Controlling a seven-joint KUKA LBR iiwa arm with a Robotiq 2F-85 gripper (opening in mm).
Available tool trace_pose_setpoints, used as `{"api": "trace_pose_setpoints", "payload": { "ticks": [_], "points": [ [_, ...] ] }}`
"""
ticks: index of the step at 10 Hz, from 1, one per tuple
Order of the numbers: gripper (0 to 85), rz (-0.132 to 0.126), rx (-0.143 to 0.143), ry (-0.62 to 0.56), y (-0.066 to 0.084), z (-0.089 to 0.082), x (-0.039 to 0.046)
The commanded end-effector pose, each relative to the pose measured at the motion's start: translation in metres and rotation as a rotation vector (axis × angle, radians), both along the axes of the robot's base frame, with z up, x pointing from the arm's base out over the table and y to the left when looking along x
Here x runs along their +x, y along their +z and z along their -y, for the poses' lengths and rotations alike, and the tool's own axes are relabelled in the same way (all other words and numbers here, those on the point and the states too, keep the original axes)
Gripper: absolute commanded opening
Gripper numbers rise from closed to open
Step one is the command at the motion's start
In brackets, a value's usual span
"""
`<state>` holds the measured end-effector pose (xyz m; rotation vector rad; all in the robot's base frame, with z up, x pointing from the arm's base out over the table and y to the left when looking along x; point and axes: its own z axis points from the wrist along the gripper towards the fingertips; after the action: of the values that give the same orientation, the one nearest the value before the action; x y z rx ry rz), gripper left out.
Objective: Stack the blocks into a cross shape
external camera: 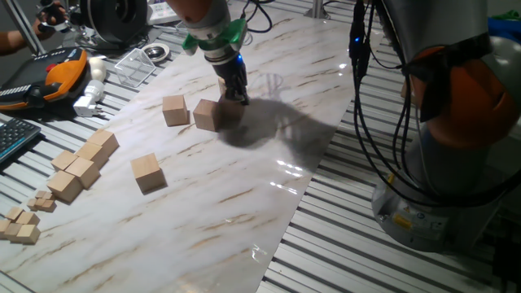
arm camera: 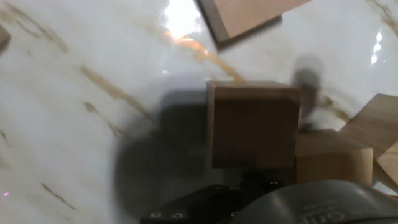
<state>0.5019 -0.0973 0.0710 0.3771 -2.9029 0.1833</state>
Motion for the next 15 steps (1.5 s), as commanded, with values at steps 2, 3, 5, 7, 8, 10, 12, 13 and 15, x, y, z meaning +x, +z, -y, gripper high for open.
{"api": "trace_pose_setpoints", "payload": {
  "ticks": [2,3,5,7,8,10,12,13,15],
  "points": [
    [0.0,0.002,0.013,0.022,-0.002,0.007,0.0117],
    [0.0,0.003,0.03,0.027,-0.004,0.008,0.0205],
    [0.0,0.012,0.027,0.022,-0.005,0.002,0.0296],
    [0.0,0.016,0.032,0.01,-0.007,-0.007,0.0336],
    [0.0,0.02,0.03,0.006,-0.006,-0.011,0.0358],
    [0.0,0.019,0.023,0.005,-0.006,-0.015,0.0382],
    [0.0,0.015,0.025,0.01,-0.003,-0.011,0.0354],
    [0.0,0.003,0.026,0.016,0.003,-0.008,0.0343],
    [0.0,-0.004,0.009,0.029,0.016,0.0,0.0316]
  ]
}}
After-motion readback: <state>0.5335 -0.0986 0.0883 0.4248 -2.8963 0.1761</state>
